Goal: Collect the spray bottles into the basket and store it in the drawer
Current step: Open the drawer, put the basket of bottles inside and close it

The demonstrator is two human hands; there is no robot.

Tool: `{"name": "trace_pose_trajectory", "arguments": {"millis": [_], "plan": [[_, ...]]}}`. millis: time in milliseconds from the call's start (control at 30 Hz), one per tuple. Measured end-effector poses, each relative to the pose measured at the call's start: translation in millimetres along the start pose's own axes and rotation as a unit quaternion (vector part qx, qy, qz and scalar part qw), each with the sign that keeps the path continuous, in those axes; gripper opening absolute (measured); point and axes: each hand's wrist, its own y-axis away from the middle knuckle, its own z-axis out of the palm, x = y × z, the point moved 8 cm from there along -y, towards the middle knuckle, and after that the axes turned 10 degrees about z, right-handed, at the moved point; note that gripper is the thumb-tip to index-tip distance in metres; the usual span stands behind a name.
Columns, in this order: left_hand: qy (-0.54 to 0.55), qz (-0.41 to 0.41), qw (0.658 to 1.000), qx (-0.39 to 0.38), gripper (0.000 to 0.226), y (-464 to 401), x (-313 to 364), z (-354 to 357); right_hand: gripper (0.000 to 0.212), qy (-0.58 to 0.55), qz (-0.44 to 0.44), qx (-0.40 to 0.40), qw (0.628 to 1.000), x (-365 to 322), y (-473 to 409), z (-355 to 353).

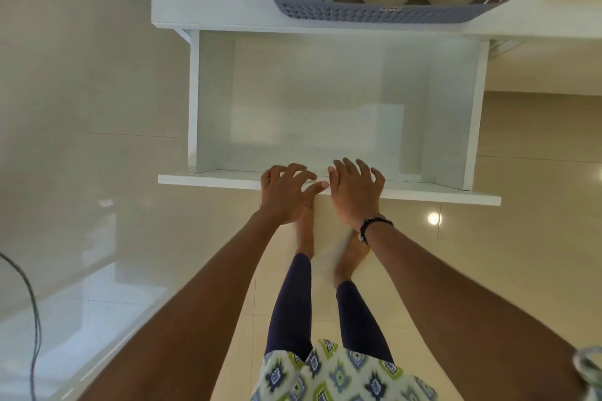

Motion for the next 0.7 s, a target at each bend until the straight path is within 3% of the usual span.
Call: {"name": "trace_pose_trajectory", "arguments": {"millis": [233,467,700], "plan": [[0.005,-0.011,1.0,0.007,0.047,24.7,-3.1,26.0,0.045,0.013,0.002,-0.017,1.0,10.5,25.9,21.6],[-0.003,-0.011,1.0,0.015,0.063,35.3,-3.1,35.3,0.044,0.01,0.004,-0.022,1.0,15.0,35.1,33.2],[-0.002,-0.012,1.0,0.009,0.046,35.3,-2.6,35.3,0.045,0.005,0.011,-0.019,1.0,15.5,34.8,32.4]]}}
